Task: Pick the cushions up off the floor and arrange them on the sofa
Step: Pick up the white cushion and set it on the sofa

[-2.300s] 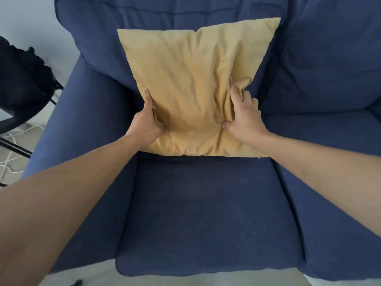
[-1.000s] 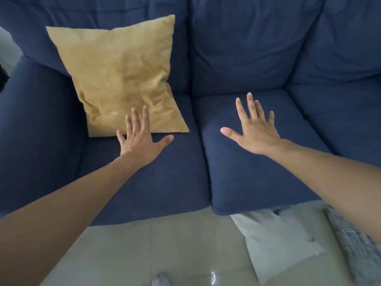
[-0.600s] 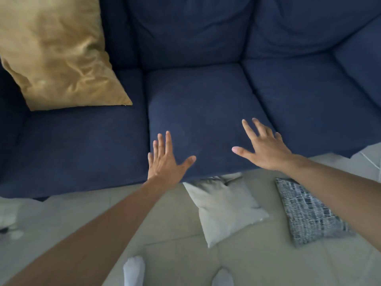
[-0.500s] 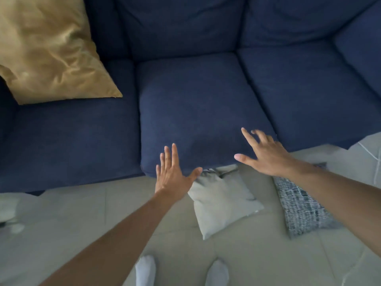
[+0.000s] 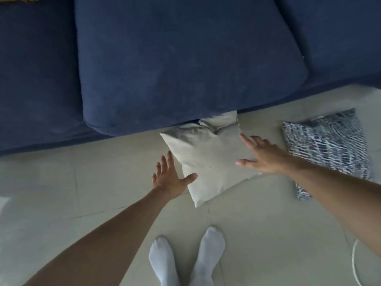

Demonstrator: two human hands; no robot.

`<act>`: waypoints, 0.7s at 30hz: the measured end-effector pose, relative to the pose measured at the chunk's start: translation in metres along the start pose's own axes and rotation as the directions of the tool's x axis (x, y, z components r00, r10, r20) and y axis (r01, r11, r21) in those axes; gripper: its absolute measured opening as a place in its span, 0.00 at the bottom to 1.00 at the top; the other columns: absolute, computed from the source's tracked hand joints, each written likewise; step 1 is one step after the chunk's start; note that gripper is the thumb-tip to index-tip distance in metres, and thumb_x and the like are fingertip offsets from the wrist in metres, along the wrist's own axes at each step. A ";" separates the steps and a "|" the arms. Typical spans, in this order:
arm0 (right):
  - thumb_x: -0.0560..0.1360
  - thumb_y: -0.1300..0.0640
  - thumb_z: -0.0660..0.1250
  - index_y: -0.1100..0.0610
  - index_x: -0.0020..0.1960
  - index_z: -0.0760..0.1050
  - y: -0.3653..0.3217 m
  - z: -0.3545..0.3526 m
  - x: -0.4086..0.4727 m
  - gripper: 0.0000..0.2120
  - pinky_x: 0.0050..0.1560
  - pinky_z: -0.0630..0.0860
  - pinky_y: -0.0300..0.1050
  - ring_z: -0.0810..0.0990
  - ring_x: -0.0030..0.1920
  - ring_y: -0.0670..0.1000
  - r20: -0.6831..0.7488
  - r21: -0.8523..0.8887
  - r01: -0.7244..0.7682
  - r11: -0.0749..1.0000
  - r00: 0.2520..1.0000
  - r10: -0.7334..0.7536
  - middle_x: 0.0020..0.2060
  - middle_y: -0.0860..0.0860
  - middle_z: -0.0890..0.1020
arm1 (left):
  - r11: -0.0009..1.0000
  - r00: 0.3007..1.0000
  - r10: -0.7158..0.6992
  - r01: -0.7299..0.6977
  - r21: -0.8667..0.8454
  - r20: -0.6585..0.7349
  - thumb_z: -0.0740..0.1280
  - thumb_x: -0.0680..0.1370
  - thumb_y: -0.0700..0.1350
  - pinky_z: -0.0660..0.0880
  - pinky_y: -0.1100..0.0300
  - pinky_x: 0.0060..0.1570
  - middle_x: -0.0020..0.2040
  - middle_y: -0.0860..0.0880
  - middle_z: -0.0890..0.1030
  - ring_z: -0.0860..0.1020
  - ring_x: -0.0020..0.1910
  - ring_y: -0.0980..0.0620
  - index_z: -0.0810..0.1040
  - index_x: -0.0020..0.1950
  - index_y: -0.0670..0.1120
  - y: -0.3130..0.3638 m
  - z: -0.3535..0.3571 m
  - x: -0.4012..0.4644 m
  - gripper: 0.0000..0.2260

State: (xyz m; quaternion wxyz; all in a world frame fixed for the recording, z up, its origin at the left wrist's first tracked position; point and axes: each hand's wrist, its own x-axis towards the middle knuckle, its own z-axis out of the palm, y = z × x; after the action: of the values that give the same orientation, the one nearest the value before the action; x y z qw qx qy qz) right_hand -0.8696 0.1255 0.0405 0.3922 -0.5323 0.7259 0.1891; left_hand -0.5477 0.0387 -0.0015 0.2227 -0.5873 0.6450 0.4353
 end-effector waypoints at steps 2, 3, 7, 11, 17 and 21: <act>0.78 0.24 0.63 0.42 0.88 0.33 0.004 0.022 0.024 0.54 0.78 0.65 0.68 0.62 0.83 0.67 0.009 0.023 -0.023 0.999 1.000 0.023 0.88 0.56 0.50 | 1.000 0.999 -0.022 0.021 0.016 0.032 0.70 0.72 0.76 0.46 0.39 0.83 0.87 0.47 0.35 0.40 0.86 0.42 0.30 0.85 0.55 -0.011 0.017 0.027 0.61; 0.78 0.25 0.64 0.42 0.88 0.32 0.006 0.033 0.034 0.55 0.78 0.64 0.69 0.60 0.84 0.67 0.014 0.028 -0.029 0.999 1.000 0.029 0.89 0.56 0.48 | 0.999 0.999 -0.028 0.027 0.019 0.045 0.71 0.71 0.75 0.47 0.38 0.84 0.87 0.47 0.35 0.40 0.86 0.41 0.29 0.84 0.55 -0.016 0.025 0.041 0.61; 0.75 0.25 0.70 0.39 0.87 0.30 0.011 0.063 0.074 0.59 0.81 0.60 0.70 0.54 0.86 0.68 0.024 0.046 -0.062 0.997 0.998 0.061 0.89 0.56 0.41 | 1.000 0.994 -0.020 0.020 0.003 0.105 0.76 0.70 0.71 0.49 0.37 0.83 0.87 0.45 0.36 0.40 0.86 0.39 0.27 0.83 0.58 -0.027 0.050 0.086 0.64; 0.70 0.26 0.76 0.33 0.85 0.29 0.024 0.075 0.106 0.65 0.84 0.55 0.68 0.47 0.88 0.67 0.034 0.205 -0.098 0.974 0.995 0.093 0.88 0.56 0.34 | 1.000 0.988 0.029 -0.027 -0.013 0.150 0.79 0.68 0.69 0.62 0.37 0.79 0.88 0.43 0.43 0.53 0.86 0.37 0.24 0.80 0.63 -0.026 0.068 0.116 0.66; 0.64 0.28 0.82 0.33 0.84 0.28 0.028 0.081 0.133 0.72 0.85 0.56 0.53 0.49 0.89 0.60 0.084 0.370 -0.119 0.921 0.992 0.095 0.88 0.58 0.37 | 0.989 0.977 0.060 -0.030 -0.144 0.204 0.82 0.71 0.60 0.74 0.53 0.62 0.81 0.46 0.67 0.76 0.60 0.43 0.21 0.78 0.63 -0.015 0.078 0.134 0.67; 0.61 0.30 0.85 0.40 0.86 0.28 0.026 0.089 0.134 0.78 0.85 0.58 0.50 0.57 0.87 0.55 0.126 0.394 -0.072 0.916 0.992 0.024 0.89 0.50 0.52 | 0.971 0.967 0.098 -0.041 -0.236 0.237 0.87 0.63 0.56 0.80 0.43 0.64 0.83 0.53 0.64 0.76 0.70 0.43 0.24 0.77 0.71 -0.020 0.071 0.134 0.73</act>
State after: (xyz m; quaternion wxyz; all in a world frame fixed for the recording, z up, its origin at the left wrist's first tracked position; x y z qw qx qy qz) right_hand -0.8773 0.1128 -0.1223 0.5298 -0.4114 0.7374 0.0787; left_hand -0.5727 0.0230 -0.1516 0.2164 -0.5273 0.5780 0.5839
